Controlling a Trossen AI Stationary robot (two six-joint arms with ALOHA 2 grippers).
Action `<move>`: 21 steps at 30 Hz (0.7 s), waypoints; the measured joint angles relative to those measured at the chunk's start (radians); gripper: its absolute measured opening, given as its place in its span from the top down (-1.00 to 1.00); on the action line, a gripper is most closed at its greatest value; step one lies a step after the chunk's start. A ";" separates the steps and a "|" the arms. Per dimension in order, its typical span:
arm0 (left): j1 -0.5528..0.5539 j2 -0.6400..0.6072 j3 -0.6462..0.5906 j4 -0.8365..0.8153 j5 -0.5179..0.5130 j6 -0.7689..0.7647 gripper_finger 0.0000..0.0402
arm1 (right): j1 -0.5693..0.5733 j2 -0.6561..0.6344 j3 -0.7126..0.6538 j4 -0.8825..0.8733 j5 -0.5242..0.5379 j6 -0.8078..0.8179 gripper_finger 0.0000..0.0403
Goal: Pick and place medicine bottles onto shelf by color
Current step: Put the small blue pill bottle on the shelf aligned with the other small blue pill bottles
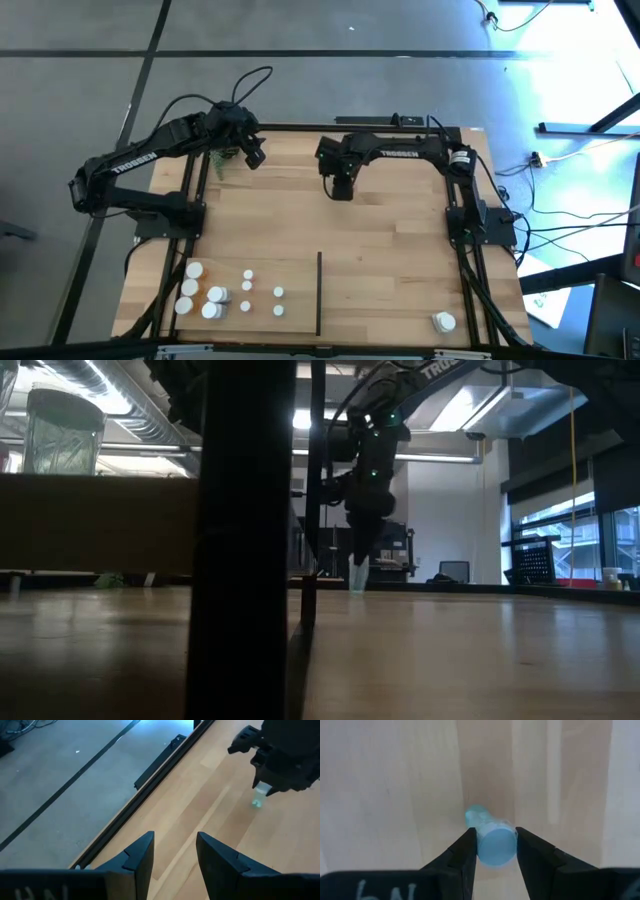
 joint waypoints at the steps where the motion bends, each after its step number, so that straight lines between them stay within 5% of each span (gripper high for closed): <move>1: 0.000 0.000 0.000 0.000 0.000 0.000 0.30 | 0.002 0.002 0.000 -0.006 0.006 -0.017 0.37; 21: 0.000 0.000 0.000 0.000 0.000 0.000 0.30 | 0.029 0.018 -0.002 -0.029 0.092 -0.043 0.06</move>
